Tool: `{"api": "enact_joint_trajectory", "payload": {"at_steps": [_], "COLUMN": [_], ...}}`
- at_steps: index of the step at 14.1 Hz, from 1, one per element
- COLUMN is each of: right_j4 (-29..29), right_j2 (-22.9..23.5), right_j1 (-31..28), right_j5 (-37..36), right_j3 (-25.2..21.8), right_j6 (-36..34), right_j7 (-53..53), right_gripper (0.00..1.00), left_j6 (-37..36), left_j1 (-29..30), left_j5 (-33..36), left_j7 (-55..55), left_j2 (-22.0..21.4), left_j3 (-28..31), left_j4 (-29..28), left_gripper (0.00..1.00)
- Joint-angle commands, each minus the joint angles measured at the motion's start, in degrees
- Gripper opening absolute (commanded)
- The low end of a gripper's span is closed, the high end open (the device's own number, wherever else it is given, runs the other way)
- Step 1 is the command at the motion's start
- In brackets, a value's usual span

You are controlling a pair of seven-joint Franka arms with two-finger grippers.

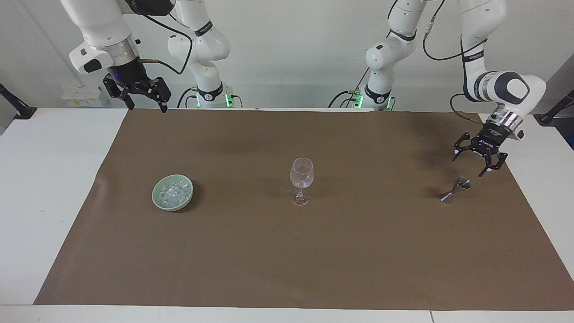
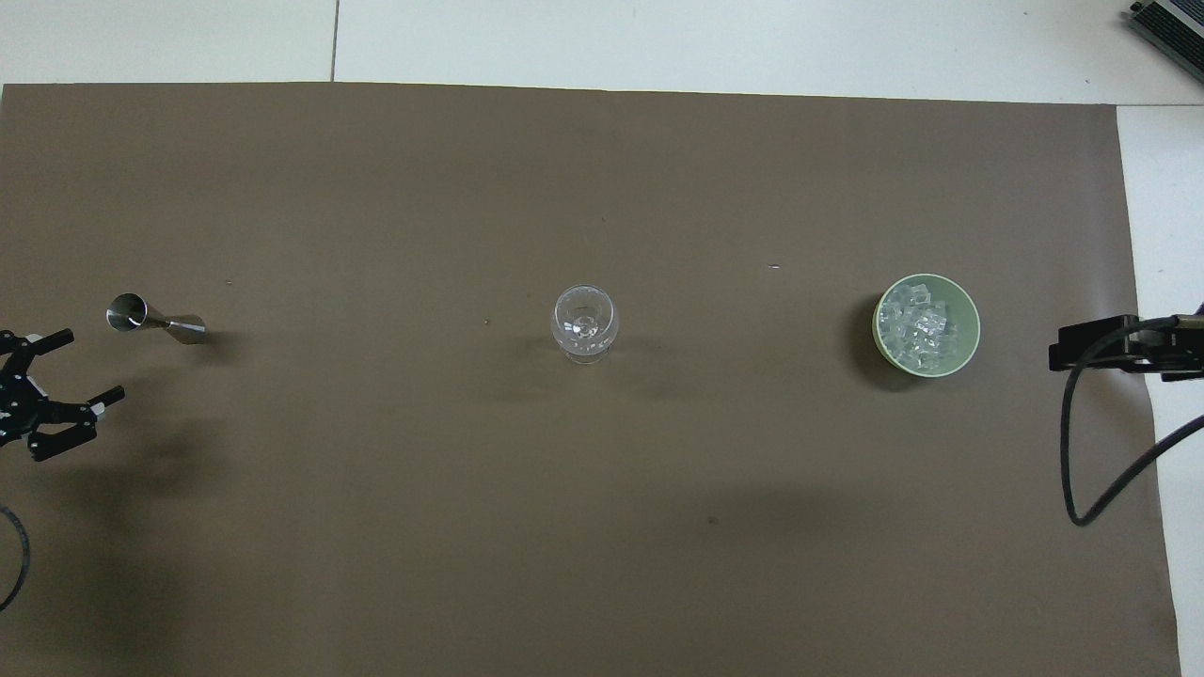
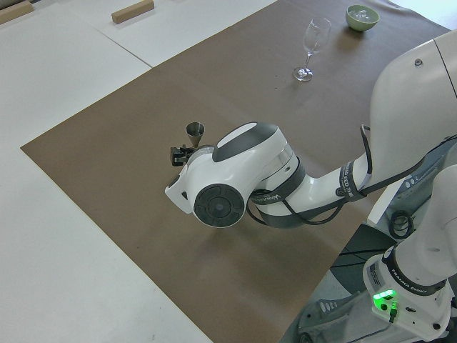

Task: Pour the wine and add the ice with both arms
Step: 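Reach the left gripper to the silver jigger and grasp it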

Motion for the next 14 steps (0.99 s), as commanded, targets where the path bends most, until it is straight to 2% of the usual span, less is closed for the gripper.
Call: {"api": "enact_joint_trajectory", "payload": {"at_steps": [1, 9, 14], "right_j4": [-1.1, -1.1, -1.1], "right_j2": [-1.3, -1.3, -1.4], "right_j1": [-0.3, -0.3, -0.3], "right_j5": [0.9, 0.9, 1.0], "right_j3": [0.0, 0.0, 0.0], "right_j6": [-0.6, -0.6, -0.6], "right_j7": [-1.6, -1.6, -1.6], "right_gripper": [1.00, 1.00, 1.00], "left_j6": [0.7, -0.8, -2.4], "left_j1": [0.7, 0.8, 0.5], "left_j5": [-4.1, -12.3, -16.3], "left_j7": [3.8, 9.4, 10.3], "left_j2": [2.5, 7.0, 8.1], "left_j3": [-0.5, -0.5, -0.5], "left_j4": [-0.1, -0.6, -0.8], "left_gripper": [1.00, 1.00, 1.00]}}
